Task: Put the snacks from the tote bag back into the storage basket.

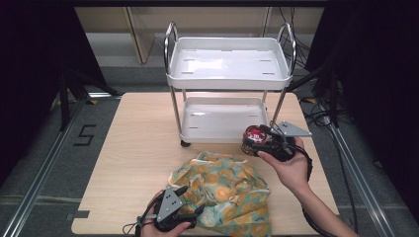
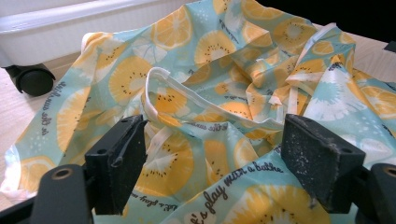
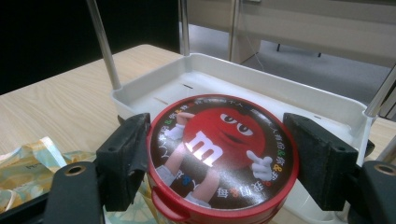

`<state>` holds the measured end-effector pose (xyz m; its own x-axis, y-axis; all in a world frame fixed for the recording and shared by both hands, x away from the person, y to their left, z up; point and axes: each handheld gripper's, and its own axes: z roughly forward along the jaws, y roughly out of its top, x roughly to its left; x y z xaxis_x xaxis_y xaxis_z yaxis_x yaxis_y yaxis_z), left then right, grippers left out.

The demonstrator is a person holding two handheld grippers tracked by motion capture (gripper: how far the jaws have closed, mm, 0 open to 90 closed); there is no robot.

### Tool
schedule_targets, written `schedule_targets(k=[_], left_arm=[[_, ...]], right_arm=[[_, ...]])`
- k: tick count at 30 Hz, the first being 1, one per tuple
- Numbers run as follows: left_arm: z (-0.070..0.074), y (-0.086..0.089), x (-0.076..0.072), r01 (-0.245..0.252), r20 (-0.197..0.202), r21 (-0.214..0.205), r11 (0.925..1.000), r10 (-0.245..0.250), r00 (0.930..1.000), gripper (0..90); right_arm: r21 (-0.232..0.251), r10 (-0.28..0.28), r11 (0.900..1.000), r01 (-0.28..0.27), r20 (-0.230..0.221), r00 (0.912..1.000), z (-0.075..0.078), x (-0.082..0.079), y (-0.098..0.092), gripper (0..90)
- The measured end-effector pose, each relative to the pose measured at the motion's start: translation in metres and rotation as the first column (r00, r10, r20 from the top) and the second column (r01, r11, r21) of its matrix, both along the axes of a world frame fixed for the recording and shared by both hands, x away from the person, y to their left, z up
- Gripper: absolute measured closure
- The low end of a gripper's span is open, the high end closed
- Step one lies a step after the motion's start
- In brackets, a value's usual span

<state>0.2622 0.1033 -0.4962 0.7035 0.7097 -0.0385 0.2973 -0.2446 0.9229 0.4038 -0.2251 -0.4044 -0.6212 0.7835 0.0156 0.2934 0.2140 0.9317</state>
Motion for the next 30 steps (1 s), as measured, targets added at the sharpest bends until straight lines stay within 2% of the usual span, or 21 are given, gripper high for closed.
schedule_targets(k=[4,6,7,10,12,13,14,15,17,18,19,20,26,27,29,30], left_arm=[[0.001,0.000,-0.001,-0.008,-0.007,0.011,0.9999,0.008,0.9999,22.2],[0.000,0.000,0.000,-0.005,-0.003,0.004,1.0000,0.005,1.0000,22.2],[0.000,0.000,0.000,0.000,-0.001,-0.002,1.0000,0.000,1.0000,22.3],[0.000,0.000,0.000,0.000,-0.001,-0.001,1.0000,0.000,1.0000,22.2],[0.000,0.000,0.000,0.001,-0.001,0.003,1.0000,-0.001,1.0000,22.2],[0.001,0.000,-0.001,-0.005,-0.006,0.006,1.0000,0.005,1.0000,22.2],[0.001,0.000,-0.001,-0.005,-0.006,0.007,1.0000,0.005,1.0000,22.3],[0.000,0.000,0.000,-0.004,-0.003,0.002,1.0000,0.004,1.0000,22.2],[0.000,-0.001,-0.002,-0.020,-0.021,-0.006,0.9998,0.020,0.9996,22.2],[0.001,0.000,-0.001,-0.007,-0.007,0.006,1.0000,0.007,1.0000,22.3],[0.001,0.000,-0.001,-0.005,-0.006,0.008,1.0000,0.005,1.0000,22.2],[0.001,0.000,-0.001,-0.007,-0.007,0.006,1.0000,0.007,0.9999,22.2],[0.001,0.000,-0.001,-0.006,-0.005,0.010,0.9999,0.006,1.0000,22.2],[0.000,0.000,0.000,0.001,-0.001,-0.001,1.0000,-0.001,1.0000,22.2],[0.000,0.000,-0.002,-0.013,-0.016,-0.002,0.9999,0.013,0.9998,22.2],[0.000,-0.001,-0.002,-0.019,-0.023,-0.009,0.9998,0.019,0.9996,22.2]], right_arm=[[0.000,-0.005,1.0000,0.005,-0.002,1.0000,0.000,0.001,0.000,27.2],[0.005,0.003,1.0000,-0.003,-0.009,1.0000,0.000,0.002,0.001,27.2],[-0.006,-0.002,1.0000,0.002,0.006,1.0000,0.000,0.003,0.000,27.2],[-0.003,-0.006,1.0000,0.006,-0.013,0.9999,0.000,0.003,0.000,27.2],[-0.003,-0.008,1.0000,0.008,-0.009,0.9999,-0.001,0.004,0.000,27.2],[0.009,-0.027,0.9996,0.027,0.011,0.9996,-0.002,0.005,0.001,27.2],[-0.008,-0.011,0.9999,0.011,-0.006,0.9999,-0.001,0.005,0.000,27.2],[0.016,-0.017,0.9997,0.017,-0.005,0.9998,-0.002,0.006,0.001,27.2],[-0.011,-0.016,0.9998,0.017,0.016,0.9997,-0.003,0.008,0.000,27.2],[-0.018,-0.014,0.9997,0.014,0.012,0.9998,-0.002,0.009,-0.001,27.2],[-0.019,-0.014,0.9997,0.015,0.011,0.9998,-0.003,0.009,-0.001,27.2],[-0.008,-0.012,0.9999,0.012,-0.009,0.9999,-0.003,0.008,0.000,27.2],[-0.001,-0.031,0.9995,0.031,-0.007,0.9995,-0.004,0.010,0.001,27.2],[-0.011,-0.009,0.9999,0.009,0.005,0.9999,-0.004,0.012,0.000,27.2],[-0.011,-0.026,0.9996,0.026,-0.016,0.9995,-0.003,0.011,0.000,27.2],[-0.025,-0.022,0.9994,0.022,0.004,0.9998,-0.003,0.013,-0.001,27.2]])
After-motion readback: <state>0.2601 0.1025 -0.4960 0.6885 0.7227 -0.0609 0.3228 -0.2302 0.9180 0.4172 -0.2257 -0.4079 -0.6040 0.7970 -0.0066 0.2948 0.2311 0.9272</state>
